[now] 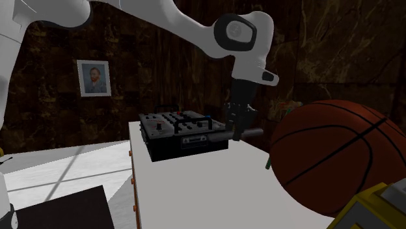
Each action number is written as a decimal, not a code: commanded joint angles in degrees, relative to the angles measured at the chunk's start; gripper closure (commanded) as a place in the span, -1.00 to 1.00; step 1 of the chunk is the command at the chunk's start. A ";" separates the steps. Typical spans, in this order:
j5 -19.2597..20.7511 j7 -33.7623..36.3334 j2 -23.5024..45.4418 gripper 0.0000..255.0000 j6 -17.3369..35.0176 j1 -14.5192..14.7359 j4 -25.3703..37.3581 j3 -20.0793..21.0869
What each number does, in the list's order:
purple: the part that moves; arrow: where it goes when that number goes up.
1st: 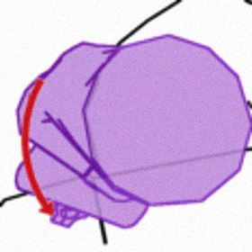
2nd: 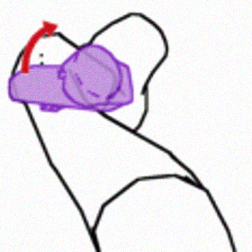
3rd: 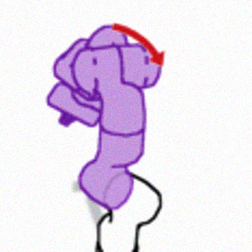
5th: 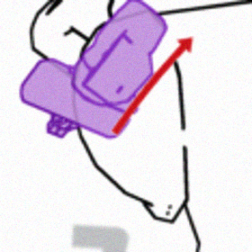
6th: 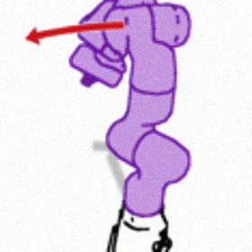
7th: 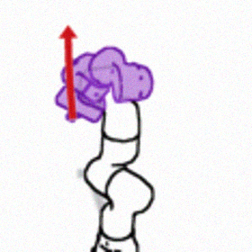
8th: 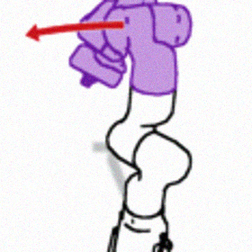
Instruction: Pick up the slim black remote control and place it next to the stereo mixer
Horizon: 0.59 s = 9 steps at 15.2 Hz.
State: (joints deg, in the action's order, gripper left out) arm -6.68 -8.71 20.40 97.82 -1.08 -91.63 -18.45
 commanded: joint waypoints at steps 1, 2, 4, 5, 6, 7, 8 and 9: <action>-0.15 -0.14 0.40 1.00 1.54 -0.01 -1.11 0.05; -0.22 -0.19 0.60 1.00 2.23 -0.01 -1.61 0.08; -0.38 -0.31 1.04 1.00 3.58 -0.02 -2.56 0.15; -0.47 -0.37 1.27 1.00 4.25 -0.02 -3.02 0.18; -0.55 -0.43 1.51 1.00 4.92 -0.03 -3.45 0.22; -0.65 -0.49 1.77 1.00 5.59 -0.04 -3.88 0.26; -0.74 -0.56 2.03 1.00 6.24 -0.06 -4.29 0.30; -0.84 -0.63 2.31 1.00 6.90 -0.07 -4.68 0.34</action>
State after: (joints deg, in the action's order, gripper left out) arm -7.41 -9.17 22.37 104.12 -1.07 -96.07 -18.12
